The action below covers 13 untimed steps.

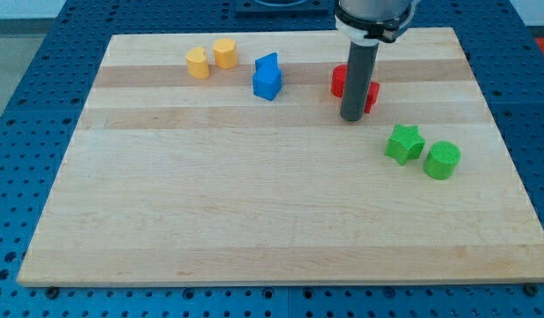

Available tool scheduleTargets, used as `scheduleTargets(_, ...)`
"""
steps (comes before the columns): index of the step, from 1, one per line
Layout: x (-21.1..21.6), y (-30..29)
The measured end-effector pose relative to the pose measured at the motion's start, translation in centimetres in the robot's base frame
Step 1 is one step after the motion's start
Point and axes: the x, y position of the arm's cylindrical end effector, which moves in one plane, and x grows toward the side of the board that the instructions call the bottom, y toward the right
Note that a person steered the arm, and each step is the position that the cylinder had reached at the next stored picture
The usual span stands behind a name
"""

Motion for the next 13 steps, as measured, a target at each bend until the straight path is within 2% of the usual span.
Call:
scheduleTargets(1,0.0,0.0)
scheduleTargets(3,3.1,-1.9)
scheduleTargets(4,4.4,-8.1)
scheduleTargets(5,4.9,-16.8)
scheduleTargets(6,2.8,-22.9)
scheduleTargets(8,-0.6,-23.8)
scheduleTargets(11,-2.9,-23.9)
scheduleTargets(12,-3.4,-23.5)
scheduleTargets(13,-3.4,-20.1)
